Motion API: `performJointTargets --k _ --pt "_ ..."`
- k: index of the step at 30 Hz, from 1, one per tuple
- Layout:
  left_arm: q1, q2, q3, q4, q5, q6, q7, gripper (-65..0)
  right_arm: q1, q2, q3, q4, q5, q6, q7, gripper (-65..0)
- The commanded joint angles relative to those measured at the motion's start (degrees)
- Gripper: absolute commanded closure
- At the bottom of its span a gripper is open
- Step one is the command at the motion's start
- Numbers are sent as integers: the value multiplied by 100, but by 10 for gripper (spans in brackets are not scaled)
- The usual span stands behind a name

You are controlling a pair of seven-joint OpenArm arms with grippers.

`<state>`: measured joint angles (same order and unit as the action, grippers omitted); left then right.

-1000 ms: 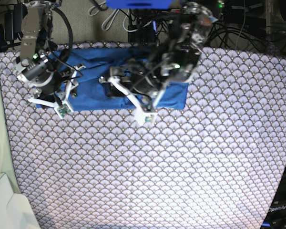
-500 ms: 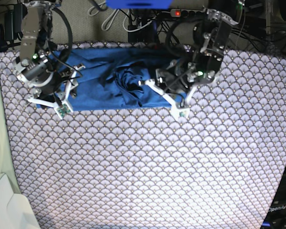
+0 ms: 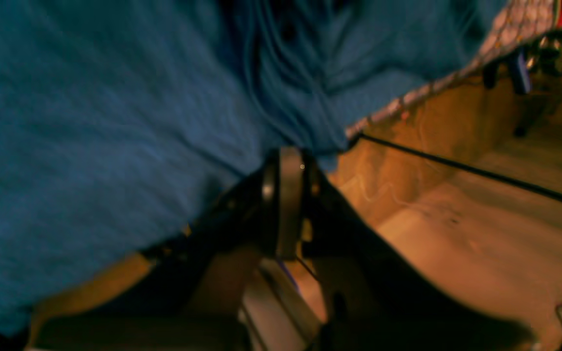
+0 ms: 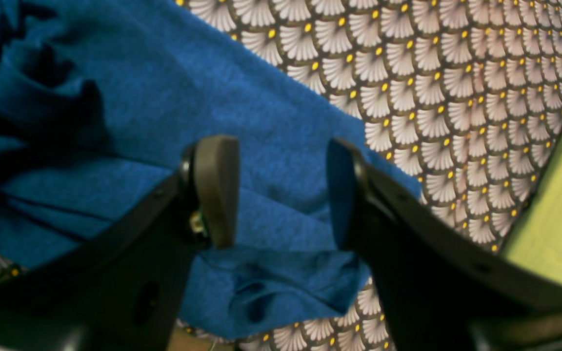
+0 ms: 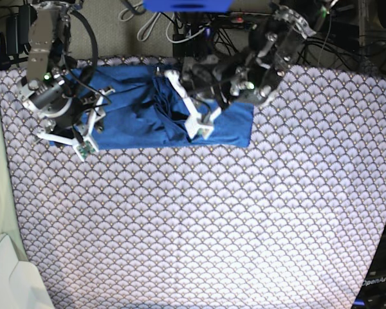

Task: Fold the T-shirt properly
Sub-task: 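Lower the folded end onto the shirt and press it flat with the left gripper, then smooth the folded bundle with the left gripper, pulling its edge outward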

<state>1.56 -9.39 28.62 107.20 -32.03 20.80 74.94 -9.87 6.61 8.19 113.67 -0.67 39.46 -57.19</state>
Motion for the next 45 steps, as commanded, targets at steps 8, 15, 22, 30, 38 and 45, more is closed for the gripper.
performJointTargets --k 8,15,22,30,38,45 --pt "-82 108 -897 -16 -168 166 1 0 33 29 12 84 36 54 88 -303" --pt "-556 539 -1082 -1133 -168 193 -52 0 24 29 12 84 36 54 88 -303" --pt "-785 829 -493 -2047 -168 193 -729 0 24 38 21 84 36 54 88 -303" --pt "-1040 1101 35 -2548 -177 193 -1828 0 24 64 39 84 36 54 88 -303" --pt "-1119 1224 96 -2144 -168 193 -1669 0 15 64 39 84 36 54 88 -303" --pt "-1154 688 87 -1827 -177 193 -1555 0 15 64 3 84 36 54 88 -303"
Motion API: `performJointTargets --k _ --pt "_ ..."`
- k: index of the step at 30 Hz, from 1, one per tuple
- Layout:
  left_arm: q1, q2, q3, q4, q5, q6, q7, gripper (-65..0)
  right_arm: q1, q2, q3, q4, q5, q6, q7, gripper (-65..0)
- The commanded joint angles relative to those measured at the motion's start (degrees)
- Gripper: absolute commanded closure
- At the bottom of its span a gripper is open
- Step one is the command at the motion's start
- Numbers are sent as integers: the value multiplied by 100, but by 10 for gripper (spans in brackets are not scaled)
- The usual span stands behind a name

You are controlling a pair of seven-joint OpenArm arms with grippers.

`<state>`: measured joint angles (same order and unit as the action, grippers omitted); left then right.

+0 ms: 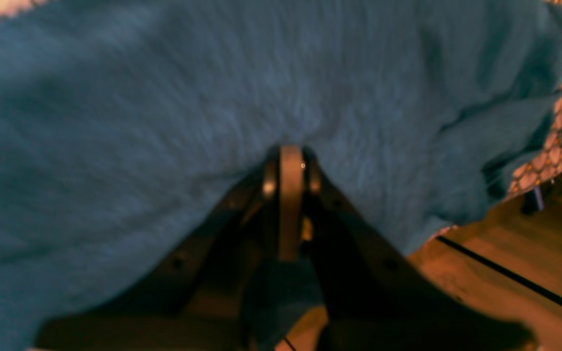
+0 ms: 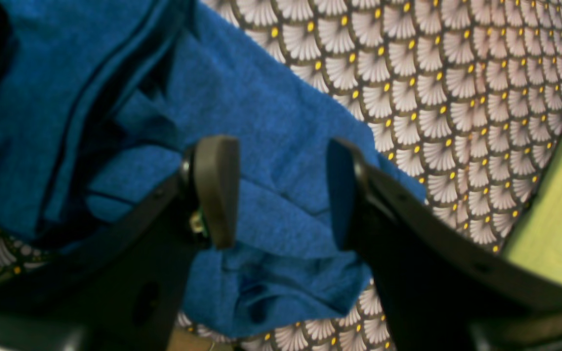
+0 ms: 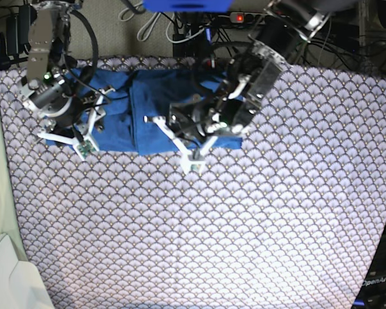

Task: Fold the T-shirt properly
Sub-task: 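Smooth the folded bundle with the left gripper, pulling its edge outward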

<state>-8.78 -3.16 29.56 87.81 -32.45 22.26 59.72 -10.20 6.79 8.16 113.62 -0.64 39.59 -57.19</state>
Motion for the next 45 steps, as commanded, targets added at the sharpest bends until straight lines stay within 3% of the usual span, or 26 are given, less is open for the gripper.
performJointTargets --k 1,4,11,16,25,29,37,45 --pt "-120 21 -15 173 -136 46 -52 0 48 47 6 88 34 41 88 -303" --pt "-111 -198 -15 419 -136 46 133 0 66 47 32 97 34 41 88 -303" --pt "82 -1201 -15 656 -171 46 634 0 75 29 41 97 34 41 88 -303" --pt "100 -1570 -7 560 -127 29 643 0 101 11 23 97 34 41 88 -302" --pt "47 -1614 -7 111 357 11 687 0 92 29 76 97 25 41 88 -302" --pt "82 -1763 -7 234 313 2 687 0 110 -33 419 88 25 41 53 -302" --pt "82 -1807 2 384 322 -6 696 0 699 -323 1544 -17 42 41 -703 -307" --pt "38 -1816 2 401 357 -6 696 0 795 -481 1632 -255 51 41 -1178 -378"
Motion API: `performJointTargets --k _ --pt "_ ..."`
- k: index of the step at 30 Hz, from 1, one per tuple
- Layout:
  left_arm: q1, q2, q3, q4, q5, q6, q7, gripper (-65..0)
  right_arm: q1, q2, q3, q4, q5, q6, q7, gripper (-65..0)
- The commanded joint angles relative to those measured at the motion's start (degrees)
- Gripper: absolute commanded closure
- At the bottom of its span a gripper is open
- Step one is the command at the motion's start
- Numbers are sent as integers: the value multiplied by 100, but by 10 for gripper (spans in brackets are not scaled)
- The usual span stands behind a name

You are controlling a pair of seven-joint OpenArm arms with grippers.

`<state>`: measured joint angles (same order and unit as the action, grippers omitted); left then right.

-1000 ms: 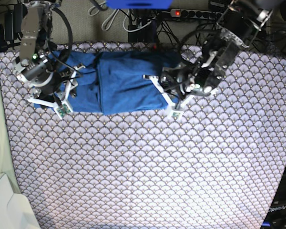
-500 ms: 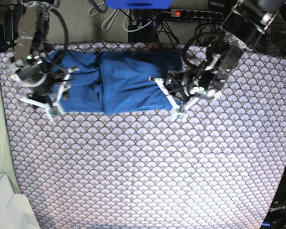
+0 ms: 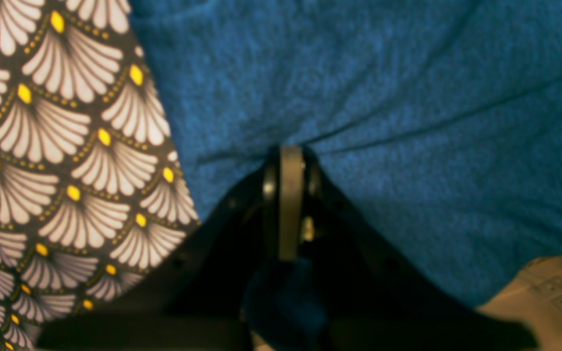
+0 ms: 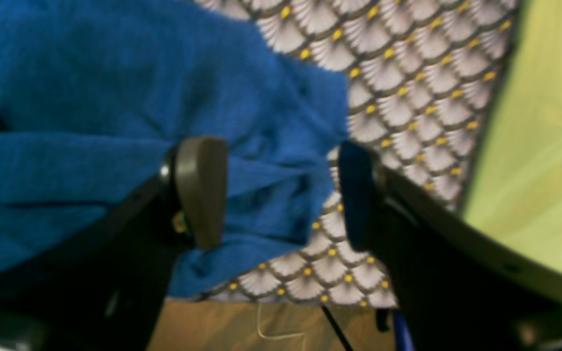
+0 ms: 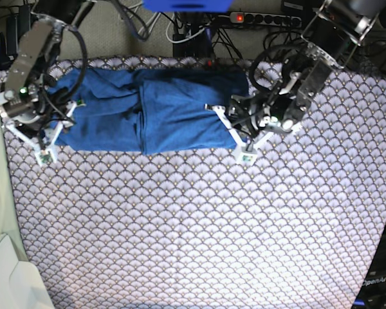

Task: Fold the T-shirt properly
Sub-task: 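Smooth the folded bundle with the left gripper, pulling its edge outward, then release the shirt and raise both grippers away from the bundle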

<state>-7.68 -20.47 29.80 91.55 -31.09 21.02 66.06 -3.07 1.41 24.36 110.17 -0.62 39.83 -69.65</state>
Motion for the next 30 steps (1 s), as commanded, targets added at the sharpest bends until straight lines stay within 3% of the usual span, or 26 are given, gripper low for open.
performJointTargets --k 1,8,13,19,25,30 --pt "-71 -85 -22 36 221 118 62 0 83 30 12 91 49 17 59 -389" --pt "-80 -85 -31 538 195 118 62 0 241 22 303 -32 40 17 77 -402" --pt "-80 -85 -40 775 186 118 62 0 531 171 768 -1017 32 17 68 -402" --pt "-80 -85 -57 1109 177 118 62 0 566 268 821 -1571 49 17 147 -401" --pt "43 -50 -541 1329 168 118 106 0 549 268 812 -1711 49 17 349 -402" --pt "52 -67 -945 1522 168 118 493 0 584 382 821 -2160 49 17 384 -401"
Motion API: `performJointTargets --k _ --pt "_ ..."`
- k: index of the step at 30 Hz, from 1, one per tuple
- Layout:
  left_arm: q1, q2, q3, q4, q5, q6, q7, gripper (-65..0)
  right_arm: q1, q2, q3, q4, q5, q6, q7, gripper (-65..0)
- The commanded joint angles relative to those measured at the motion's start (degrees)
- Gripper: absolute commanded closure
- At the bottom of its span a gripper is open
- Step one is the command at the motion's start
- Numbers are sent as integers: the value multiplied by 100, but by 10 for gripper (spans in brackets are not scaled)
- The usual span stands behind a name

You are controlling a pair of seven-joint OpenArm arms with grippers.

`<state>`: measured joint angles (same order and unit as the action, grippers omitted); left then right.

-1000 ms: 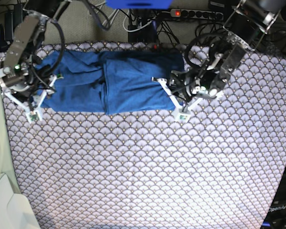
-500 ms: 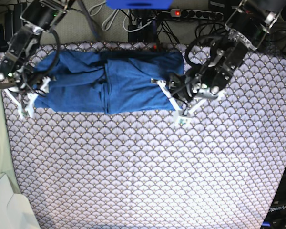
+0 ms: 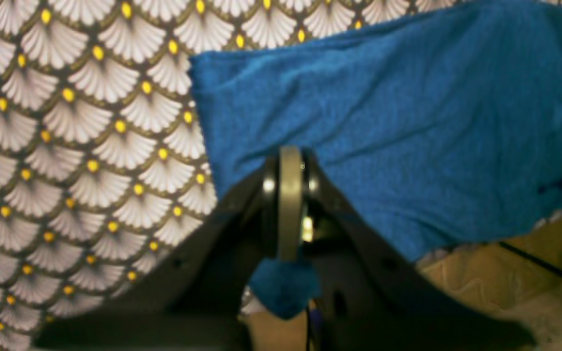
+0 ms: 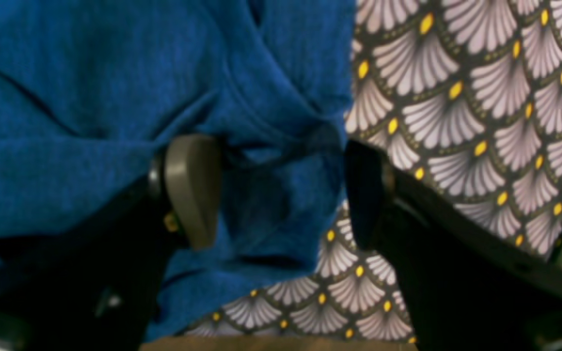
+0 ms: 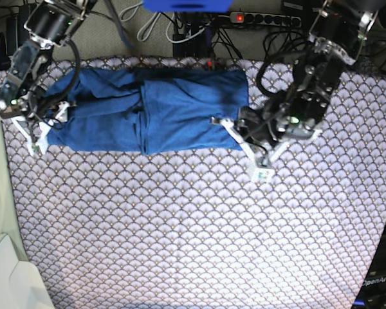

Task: Fold the T-shirt properly
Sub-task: 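Release the shirt and raise both grippers away from the bundle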

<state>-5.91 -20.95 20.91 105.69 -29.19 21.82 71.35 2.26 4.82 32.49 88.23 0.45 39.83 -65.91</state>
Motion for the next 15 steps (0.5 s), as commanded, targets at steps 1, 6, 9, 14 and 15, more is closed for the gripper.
performJointTargets --k 1,6,9,14,15 --pt "-125 -28 -143 161 -22 37 -1 0 68 41 8 -9 -58 17 72 -401" --pt "7 -46 -811 337 -22 29 271 0 68 32 8 -124 -58 17 90 -401" --pt "138 -46 -1251 389 -22 29 359 0 59 15 8 -124 -58 17 90 -401" --pt "323 -336 -1655 407 -22 29 342 0 59 -91 8 -124 -58 17 81 -377" --pt "332 -389 -1708 407 -22 29 342 0 59 -108 8 -124 -58 17 81 -356"
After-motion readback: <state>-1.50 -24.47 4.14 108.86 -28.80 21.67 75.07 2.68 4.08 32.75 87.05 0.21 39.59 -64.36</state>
